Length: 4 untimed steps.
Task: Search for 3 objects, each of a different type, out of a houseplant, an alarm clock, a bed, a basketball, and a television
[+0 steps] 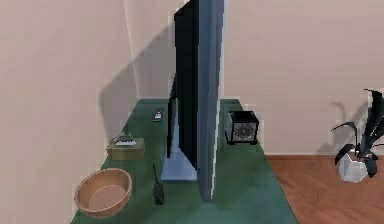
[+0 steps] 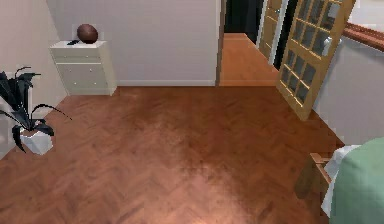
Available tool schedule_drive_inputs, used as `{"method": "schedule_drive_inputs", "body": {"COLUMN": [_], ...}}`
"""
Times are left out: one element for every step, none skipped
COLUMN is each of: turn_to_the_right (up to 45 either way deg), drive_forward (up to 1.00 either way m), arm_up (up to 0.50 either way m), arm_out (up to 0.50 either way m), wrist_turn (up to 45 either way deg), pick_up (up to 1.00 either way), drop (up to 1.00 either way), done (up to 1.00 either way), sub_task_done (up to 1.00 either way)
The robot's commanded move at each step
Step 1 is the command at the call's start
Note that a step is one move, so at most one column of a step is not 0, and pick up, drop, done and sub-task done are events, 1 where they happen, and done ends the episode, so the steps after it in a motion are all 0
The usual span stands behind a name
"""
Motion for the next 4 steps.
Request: {"method": "schedule_drive_inputs", "body": {"turn_to_the_right": [45.0,21.0,0.0,-45.0], "drive_forward": [0.0,0.0,0.15,0.0], "arm_up": [0.0,0.0,0.0,0.0], "arm_out": [0.0,0.0,0.0,0.0], "wrist_turn": [0.0,0.0,0.0,0.0], "pick_up": [0.0,0.0,0.0,0.0], "drop": [0.0,0.0,0.0,0.0], "done": [0.0,0.0,0.0,0.0], "sub_task_done": [0.0,0.0,0.0,0.0]}}
